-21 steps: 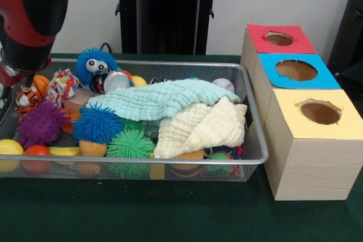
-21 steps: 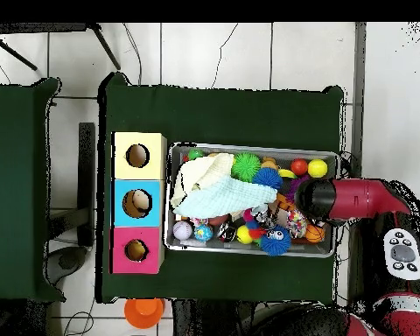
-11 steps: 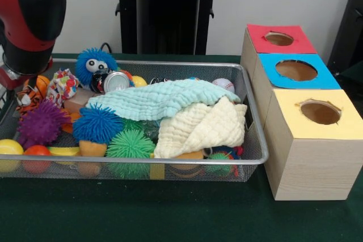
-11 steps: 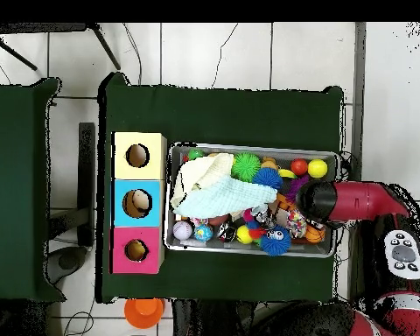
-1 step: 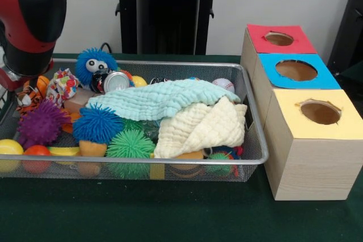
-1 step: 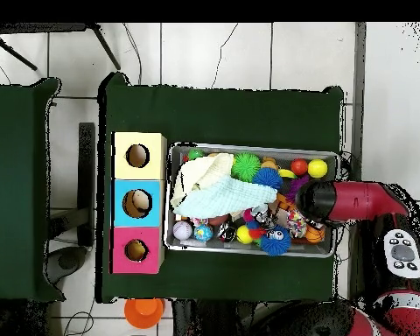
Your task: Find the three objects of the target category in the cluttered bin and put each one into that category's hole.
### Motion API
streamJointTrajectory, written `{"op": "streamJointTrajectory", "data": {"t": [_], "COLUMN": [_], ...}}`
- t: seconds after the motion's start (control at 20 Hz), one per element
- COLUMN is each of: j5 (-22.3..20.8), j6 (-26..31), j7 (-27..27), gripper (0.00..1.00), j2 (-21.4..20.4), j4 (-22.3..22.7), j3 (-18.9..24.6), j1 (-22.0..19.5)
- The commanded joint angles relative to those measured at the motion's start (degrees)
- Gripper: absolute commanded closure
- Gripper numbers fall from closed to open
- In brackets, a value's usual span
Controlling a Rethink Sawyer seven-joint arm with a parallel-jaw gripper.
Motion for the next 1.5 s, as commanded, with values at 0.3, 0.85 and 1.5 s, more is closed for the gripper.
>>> {"op": "streamJointTrajectory", "data": {"t": [0.3,0.85,1.5], "j5": [3.0,3.8,3.2], "j6": [-4.8,-5.8,-9.8], "j7": [2.1,1.1,-2.2], "gripper": [0.00,0.00,1.00], "j2": [3.1,3.5,2.7], "j4": [3.0,4.2,7.8], "j3": [7.8,10.3,15.3], "j1": [-2.2,-4.0,-8.4]}}
